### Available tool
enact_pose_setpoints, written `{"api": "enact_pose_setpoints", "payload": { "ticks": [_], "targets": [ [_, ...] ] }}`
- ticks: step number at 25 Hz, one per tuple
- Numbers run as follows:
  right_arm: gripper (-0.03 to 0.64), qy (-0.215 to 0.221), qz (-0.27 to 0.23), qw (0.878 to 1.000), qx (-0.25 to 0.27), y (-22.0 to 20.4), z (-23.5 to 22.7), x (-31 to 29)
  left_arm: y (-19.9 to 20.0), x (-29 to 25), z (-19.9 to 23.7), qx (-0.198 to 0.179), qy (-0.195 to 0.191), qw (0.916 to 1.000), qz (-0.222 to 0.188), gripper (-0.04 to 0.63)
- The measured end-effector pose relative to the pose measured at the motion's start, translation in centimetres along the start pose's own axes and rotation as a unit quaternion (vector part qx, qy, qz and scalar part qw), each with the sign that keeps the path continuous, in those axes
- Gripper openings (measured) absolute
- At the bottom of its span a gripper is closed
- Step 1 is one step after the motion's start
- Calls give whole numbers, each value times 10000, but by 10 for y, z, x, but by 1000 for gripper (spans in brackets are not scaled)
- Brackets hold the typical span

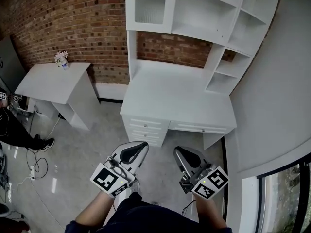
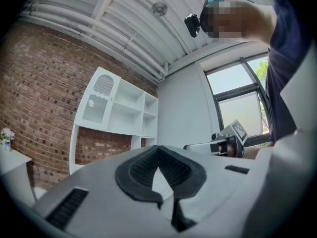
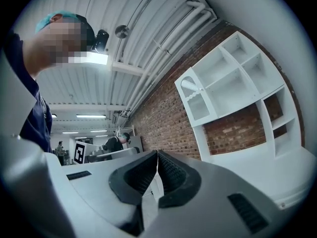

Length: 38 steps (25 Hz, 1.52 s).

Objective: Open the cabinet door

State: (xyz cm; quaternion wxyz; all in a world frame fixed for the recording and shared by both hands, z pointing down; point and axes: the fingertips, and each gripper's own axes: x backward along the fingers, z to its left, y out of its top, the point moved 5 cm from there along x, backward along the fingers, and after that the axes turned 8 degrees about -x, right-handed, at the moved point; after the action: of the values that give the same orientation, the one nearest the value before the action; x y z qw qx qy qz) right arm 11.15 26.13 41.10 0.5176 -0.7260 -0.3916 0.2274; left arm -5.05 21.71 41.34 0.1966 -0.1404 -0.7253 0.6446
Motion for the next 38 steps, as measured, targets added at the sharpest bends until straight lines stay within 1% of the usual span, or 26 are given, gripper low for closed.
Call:
{"api": "enact_pose_setpoints", "payload": {
  "ticks": [5,10,20,29,38],
  "targets": [
    [26,-166,8,9999,24,6,-11,-40,-5,-9,44,73,-116,9999,-23,8],
    [26,-238,12,9997,103,12,-18,-80,-4,-15,88,89,-203,9997,-95,8],
    [26,-343,-42,9993,135,13,-22,-147,-11,-13,157,109,-319,9994,-117,8],
    [26,-441,-54,9990,80,12,-34,-168,-15,-25,184,120,-427,9990,-105,8],
    [26,-373,-101,9992,-71,18,-68,-179,-25,-51,198,86,-395,9992,31,8]
  ]
}}
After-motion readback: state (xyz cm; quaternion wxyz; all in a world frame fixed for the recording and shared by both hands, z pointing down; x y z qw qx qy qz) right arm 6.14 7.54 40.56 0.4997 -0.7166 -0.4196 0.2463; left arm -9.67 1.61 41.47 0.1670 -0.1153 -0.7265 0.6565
